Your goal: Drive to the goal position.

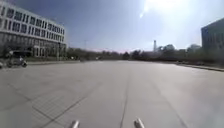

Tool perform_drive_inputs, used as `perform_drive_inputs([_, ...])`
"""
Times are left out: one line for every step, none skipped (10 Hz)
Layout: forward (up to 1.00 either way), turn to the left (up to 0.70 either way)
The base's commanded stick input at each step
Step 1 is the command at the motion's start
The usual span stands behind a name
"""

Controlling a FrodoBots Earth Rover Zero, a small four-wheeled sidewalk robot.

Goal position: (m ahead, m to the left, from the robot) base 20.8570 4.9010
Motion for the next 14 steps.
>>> perform_drive_inputs([0.7, 0.0])
perform_drive_inputs([0.7, 0.0])
perform_drive_inputs([0.7, 0.0])
perform_drive_inputs([0.7, 0.0])
perform_drive_inputs([0.7, 0.0])
perform_drive_inputs([0.7, 0.0])
perform_drive_inputs([0.7, 0.0])
perform_drive_inputs([0.7, 0.0])
perform_drive_inputs([0.7, 0.0])
perform_drive_inputs([0.7, 0.0])
perform_drive_inputs([0.7, 0.0])
perform_drive_inputs([0.7, 0.0])
perform_drive_inputs([0.7, 0.0])
perform_drive_inputs([0.7, 0.0])
